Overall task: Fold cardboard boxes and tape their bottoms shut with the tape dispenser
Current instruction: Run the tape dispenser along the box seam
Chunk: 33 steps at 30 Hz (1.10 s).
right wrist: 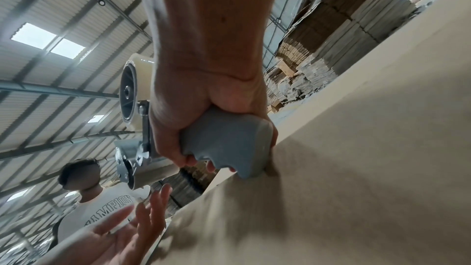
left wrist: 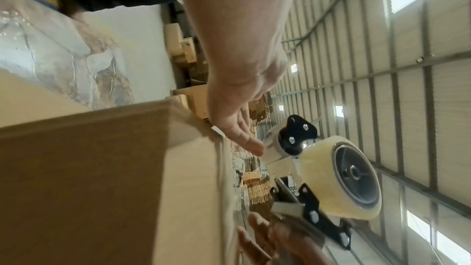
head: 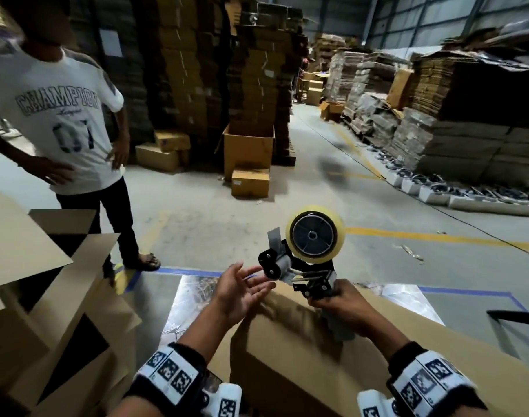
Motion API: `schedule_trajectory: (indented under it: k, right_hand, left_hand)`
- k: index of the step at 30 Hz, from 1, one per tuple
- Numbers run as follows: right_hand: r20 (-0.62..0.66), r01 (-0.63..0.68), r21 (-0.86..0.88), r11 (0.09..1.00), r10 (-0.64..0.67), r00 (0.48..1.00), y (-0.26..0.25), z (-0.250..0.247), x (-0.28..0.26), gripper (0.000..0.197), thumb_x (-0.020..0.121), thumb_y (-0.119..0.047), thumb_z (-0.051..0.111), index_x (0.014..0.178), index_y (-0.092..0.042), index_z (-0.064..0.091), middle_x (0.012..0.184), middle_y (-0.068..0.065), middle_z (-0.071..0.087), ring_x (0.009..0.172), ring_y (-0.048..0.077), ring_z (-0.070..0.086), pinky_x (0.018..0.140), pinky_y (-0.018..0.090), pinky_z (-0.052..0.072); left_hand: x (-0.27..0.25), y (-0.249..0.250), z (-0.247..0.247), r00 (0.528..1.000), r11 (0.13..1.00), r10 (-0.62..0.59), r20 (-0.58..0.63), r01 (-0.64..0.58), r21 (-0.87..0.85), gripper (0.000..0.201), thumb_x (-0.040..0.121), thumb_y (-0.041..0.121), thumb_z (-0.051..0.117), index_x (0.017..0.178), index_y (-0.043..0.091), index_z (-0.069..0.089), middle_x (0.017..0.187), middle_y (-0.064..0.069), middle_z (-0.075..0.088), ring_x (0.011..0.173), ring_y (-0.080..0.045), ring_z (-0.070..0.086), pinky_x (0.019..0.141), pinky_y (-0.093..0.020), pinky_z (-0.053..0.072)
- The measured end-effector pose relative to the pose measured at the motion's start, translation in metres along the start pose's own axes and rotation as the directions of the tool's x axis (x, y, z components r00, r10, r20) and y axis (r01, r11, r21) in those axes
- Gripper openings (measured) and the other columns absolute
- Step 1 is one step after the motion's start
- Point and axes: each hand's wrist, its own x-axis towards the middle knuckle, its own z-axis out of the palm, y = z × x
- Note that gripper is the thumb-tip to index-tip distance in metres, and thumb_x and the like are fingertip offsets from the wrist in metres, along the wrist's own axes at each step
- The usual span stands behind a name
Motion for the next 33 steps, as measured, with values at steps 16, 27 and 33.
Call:
schedule_trajectory:
  k: [16, 27, 33]
  right_hand:
    - [0.043, 0.009, -0.065, 0.998, -0.006, 0.999, 0.009, 0.003, 0.012, 0.008, 0.079, -0.008, 0.073, 0.086, -0.005, 0.072, 0.071, 0.011, 0.071, 0.064, 0.015, 0.065, 0.065, 0.035, 0.055]
    - [0.04, 0.025, -0.16, 0.987, -0.019, 0.999, 0.012, 0.008, 0.019, 0.012, 0.074, -0.006, 0.077, 0.084, -0.004, 0.07, 0.08, 0.014, 0.072, 0.07, 0.016, 0.067, 0.065, 0.037, 0.055]
    - [0.035, 0.044, -0.198, 0.979, -0.038, 0.999, 0.013, 0.006, 0.019, 0.012, 0.075, -0.009, 0.077, 0.084, -0.004, 0.07, 0.081, 0.016, 0.07, 0.071, 0.02, 0.066, 0.068, 0.042, 0.053]
  left_hand:
    - [0.015, 0.005, -0.008, 0.993, 0.989, -0.099, 0.069, 0.106, -0.103, 0.047, 0.079, -0.009, 0.031, 0.119, -0.007, 0.053, 0.109, -0.029, 0.062, 0.081, -0.037, 0.071, 0.059, -0.032, 0.061]
    - [0.029, -0.002, -0.022, 0.977, 0.804, 0.191, 0.091, -0.21, 0.556, 0.018, 0.095, -0.003, 0.051, 0.088, 0.008, 0.064, 0.075, -0.012, 0.064, 0.061, -0.018, 0.059, 0.051, -0.026, 0.047]
    - [0.044, 0.002, -0.047, 0.947, 0.759, 0.32, 0.011, -0.264, 0.595, 0.03, 0.095, -0.002, 0.052, 0.119, 0.011, 0.063, 0.064, -0.011, 0.061, 0.05, -0.017, 0.048, 0.046, -0.026, 0.037]
